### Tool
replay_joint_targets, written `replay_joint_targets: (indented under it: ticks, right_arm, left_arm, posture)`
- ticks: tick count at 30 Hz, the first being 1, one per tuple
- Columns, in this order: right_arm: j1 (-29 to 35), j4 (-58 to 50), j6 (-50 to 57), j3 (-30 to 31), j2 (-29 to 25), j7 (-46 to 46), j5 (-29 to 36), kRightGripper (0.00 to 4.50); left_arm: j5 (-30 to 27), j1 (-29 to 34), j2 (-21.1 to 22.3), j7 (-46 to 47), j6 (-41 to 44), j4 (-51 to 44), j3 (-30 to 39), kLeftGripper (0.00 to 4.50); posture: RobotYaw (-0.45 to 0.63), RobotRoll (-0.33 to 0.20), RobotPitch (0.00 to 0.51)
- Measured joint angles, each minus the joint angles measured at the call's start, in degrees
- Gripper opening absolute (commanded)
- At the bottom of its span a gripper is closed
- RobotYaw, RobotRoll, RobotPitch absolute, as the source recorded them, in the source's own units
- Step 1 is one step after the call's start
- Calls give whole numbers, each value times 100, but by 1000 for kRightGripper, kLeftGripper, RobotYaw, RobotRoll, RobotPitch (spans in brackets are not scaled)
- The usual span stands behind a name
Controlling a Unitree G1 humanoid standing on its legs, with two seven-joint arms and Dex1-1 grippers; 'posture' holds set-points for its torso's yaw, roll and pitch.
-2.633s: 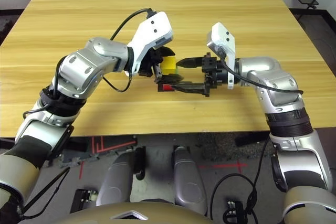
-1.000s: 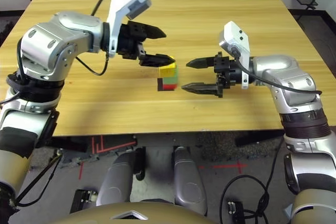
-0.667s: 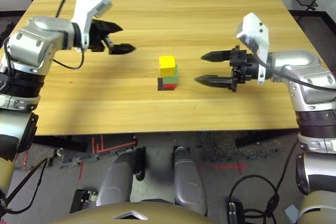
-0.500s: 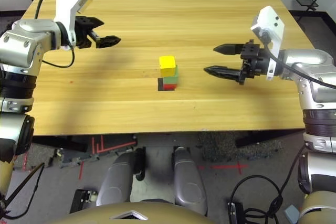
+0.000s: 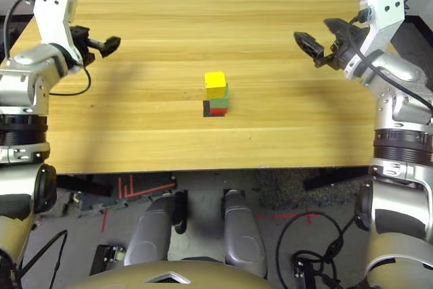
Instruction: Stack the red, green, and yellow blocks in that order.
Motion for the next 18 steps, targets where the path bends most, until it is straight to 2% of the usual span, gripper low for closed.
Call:
replay_joint_targets:
  ticks: [8, 13, 18]
  right_arm:
    - [45, 600, -770, -541, 79, -1113, -155, 4500]
    - [517, 705, -1106, -1033, 42, -1709, -154, 4500]
    - [1040, 572, -1106, -1226, 57, -1907, -133, 4500]
  left_arm:
    - [486, 507, -164, 999, -944, 80, 176, 4436]
    - [574, 700, -365, 1446, -1204, 115, 331, 4436]
    - [573, 906, -638, 1495, -1133, -24, 256, 4436]
  posture:
    - [167, 45, 222]
    - [148, 38, 248]
    - [112, 17, 283]
